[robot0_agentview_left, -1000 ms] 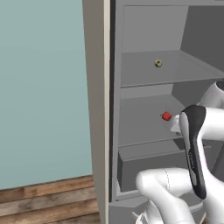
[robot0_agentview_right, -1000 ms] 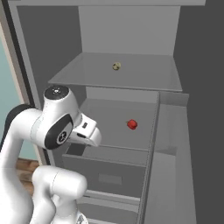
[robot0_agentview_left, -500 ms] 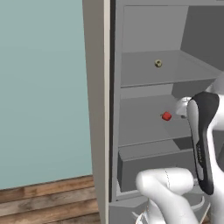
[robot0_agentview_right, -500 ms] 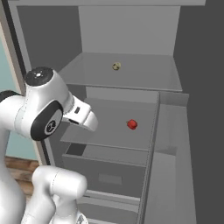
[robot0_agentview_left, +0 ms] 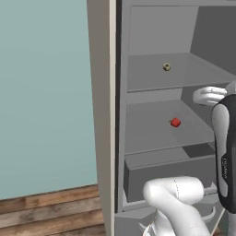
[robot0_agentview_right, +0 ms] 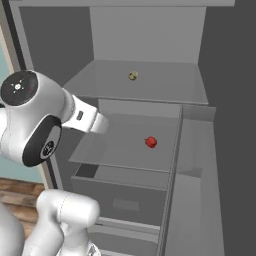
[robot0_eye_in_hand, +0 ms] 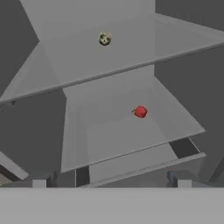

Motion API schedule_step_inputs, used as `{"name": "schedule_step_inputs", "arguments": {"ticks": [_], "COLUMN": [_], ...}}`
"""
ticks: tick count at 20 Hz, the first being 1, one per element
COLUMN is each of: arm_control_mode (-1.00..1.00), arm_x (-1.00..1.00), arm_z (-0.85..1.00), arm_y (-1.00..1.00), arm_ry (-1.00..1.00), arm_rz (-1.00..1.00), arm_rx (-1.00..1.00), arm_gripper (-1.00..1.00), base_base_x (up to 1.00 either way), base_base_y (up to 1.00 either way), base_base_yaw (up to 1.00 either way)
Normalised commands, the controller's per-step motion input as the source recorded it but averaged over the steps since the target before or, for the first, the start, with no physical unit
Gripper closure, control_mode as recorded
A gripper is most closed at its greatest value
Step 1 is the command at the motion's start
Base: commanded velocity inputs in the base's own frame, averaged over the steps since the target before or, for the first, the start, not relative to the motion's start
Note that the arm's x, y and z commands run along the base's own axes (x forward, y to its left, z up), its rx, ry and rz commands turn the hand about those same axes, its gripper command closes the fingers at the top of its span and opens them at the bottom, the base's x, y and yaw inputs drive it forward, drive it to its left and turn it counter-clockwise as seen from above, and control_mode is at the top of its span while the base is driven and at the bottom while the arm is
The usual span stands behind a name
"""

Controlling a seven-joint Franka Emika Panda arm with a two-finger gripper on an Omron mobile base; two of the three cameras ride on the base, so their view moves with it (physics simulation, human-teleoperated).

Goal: Pick the egg and butter from the fridge and place them by the bowl for mixing.

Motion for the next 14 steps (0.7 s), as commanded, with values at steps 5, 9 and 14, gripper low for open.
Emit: {"name": "schedule_step_inputs", "arguments": {"ticks": [5,9,14], "arm_control_mode": [-1.00,-1.00,-1.00], "arm_x": [0.00,0.11,0.29], "arm_z": [0.55,0.51,0.28], "arm_y": [0.11,0.09,0.01], "arm_ry": [-0.06,0.01,0.00], "arm_rz": [-0.04,-0.08,-0.03], "arm_rx": [-0.03,-0.08,-0.09], "arm_gripper": [-1.00,-1.00,-1.00], "base_base_x": [0.00,0.00,0.00], "base_base_y": [0.00,0.00,0.00], "base_base_yaw": [0.00,0.00,0.00]}}
